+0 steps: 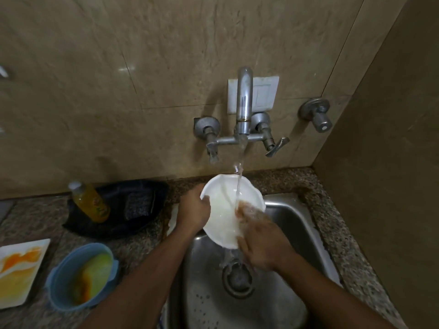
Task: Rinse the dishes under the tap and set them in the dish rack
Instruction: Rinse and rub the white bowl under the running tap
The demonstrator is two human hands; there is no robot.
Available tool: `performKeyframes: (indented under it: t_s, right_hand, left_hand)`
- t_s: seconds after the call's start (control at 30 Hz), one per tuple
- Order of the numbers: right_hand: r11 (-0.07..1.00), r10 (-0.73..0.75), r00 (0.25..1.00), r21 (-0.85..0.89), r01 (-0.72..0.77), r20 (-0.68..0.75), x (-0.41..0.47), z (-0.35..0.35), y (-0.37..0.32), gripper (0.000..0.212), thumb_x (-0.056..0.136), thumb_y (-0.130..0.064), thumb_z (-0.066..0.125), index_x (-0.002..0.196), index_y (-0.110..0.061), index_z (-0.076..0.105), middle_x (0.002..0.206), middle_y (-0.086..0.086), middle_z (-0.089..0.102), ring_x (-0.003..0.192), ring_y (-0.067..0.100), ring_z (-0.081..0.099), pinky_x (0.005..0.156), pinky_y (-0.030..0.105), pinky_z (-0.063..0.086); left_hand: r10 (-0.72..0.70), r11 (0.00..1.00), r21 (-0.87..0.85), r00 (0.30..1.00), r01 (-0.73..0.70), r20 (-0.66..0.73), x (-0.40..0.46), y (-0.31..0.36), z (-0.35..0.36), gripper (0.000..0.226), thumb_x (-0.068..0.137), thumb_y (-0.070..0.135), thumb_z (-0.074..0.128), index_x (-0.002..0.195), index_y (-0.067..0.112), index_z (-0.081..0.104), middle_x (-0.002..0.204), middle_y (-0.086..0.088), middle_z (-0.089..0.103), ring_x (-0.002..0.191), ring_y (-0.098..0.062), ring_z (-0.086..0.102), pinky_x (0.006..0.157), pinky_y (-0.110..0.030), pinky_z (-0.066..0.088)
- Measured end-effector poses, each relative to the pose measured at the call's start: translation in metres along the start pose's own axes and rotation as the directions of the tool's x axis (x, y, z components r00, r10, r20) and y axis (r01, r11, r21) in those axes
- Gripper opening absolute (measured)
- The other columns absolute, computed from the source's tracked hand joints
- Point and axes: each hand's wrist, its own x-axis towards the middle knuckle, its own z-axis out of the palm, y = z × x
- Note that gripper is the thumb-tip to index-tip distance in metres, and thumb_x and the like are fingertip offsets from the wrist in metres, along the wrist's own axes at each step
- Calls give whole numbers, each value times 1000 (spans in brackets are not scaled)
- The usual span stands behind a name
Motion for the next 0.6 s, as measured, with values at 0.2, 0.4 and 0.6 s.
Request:
performKeyframes:
  t_s: [0.2,0.4,0.6]
  right_hand:
    - [979,-135,991,151,134,-3,16,0,-34,68,95,-39,42,155,-15,19,152,11,39,136,25,41,116,39,31]
    - [988,-121,992,-89,124,42,-1,7,10,79,92,-43,44,157,-20,6,164,6,11,150,25,12,112,28,-12]
    - [968,-253,963,32,251,92,-10,27,-3,83,90,-35,48,157,-20,1,165,-1,0,151,19,1,122,37,4]
  left_hand:
    - [35,999,-19,999,-36,-21,12,13,4,30,92,8,52,118,14,67,110,-6,70,100,-24,63,82,-26,46]
    - [39,998,-43,998,-41,-49,4,-5,13,37,92,10,51,125,21,64,116,-3,69,105,-23,63,91,-36,52]
    - [171,983,-53,983,-174,-59,0,-6,19,36,93,9,53,124,20,66,114,-2,71,104,-19,64,90,-27,49]
